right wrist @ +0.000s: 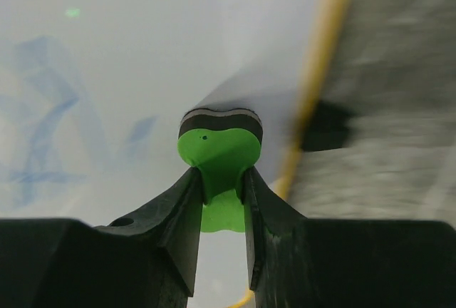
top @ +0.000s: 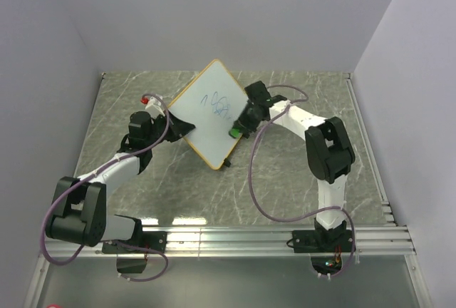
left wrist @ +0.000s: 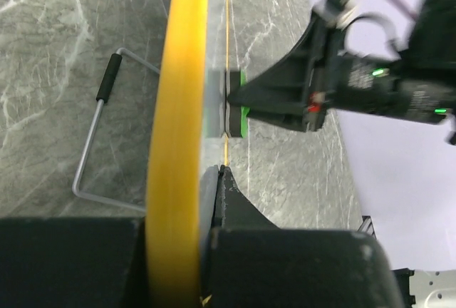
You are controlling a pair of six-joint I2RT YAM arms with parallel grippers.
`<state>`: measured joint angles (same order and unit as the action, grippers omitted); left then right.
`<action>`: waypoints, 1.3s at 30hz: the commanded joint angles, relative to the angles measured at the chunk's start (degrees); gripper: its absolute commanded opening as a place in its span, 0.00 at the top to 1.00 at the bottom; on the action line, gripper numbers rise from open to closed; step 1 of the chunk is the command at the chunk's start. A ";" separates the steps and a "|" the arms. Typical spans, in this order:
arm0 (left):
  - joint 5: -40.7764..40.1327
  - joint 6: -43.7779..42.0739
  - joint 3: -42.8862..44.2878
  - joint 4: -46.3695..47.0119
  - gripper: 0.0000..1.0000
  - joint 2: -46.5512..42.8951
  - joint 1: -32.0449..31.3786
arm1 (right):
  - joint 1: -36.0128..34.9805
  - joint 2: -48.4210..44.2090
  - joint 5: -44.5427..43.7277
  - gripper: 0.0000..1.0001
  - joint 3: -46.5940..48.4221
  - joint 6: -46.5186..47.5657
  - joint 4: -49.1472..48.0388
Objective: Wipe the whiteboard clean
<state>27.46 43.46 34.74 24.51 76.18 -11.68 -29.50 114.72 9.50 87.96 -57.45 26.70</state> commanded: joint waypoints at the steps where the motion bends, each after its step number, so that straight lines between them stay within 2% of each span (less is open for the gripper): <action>1: 3.83 -7.69 -0.29 -9.66 1.00 -0.16 -1.41 | 1.28 1.12 -5.54 1.00 -4.99 3.57 5.47; 5: 3.48 -7.87 -0.03 -9.75 1.00 0.37 -1.76 | 0.32 2.53 -4.49 1.00 -2.11 2.96 6.35; 12: 1.98 -9.01 0.59 -10.62 1.00 0.98 -3.61 | -3.28 8.59 -0.01 1.00 19.59 -0.54 9.95; 18: 0.58 -10.24 1.12 -11.50 1.00 1.95 -6.24 | -6.45 17.11 3.07 1.00 44.53 -5.47 14.08; 20: 0.14 -10.41 1.12 -11.51 1.00 2.04 -7.21 | -7.06 19.31 4.12 1.00 46.94 -7.75 13.74; 23: -0.65 -10.59 0.94 -11.85 1.00 1.95 -8.53 | -7.15 19.32 5.35 1.00 45.55 -10.13 10.23; 29: -1.80 -10.77 0.50 -12.56 1.00 1.07 -9.67 | -5.66 17.65 4.39 1.00 40.73 -7.68 11.19; 32: -1.89 -11.03 0.68 -13.26 1.00 0.72 -9.67 | -3.47 13.88 3.25 1.00 30.54 -6.01 9.52; 35: -2.24 -11.03 0.59 -13.61 1.00 0.19 -9.76 | -0.31 9.75 1.58 1.00 15.72 -4.08 7.85; 39: -1.98 -10.86 0.42 -13.61 1.00 0.02 -9.85 | 4.61 6.75 2.02 1.00 5.14 -3.55 5.56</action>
<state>18.17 43.09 36.62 22.63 75.83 -18.02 -27.66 120.05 14.26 100.79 -63.48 30.68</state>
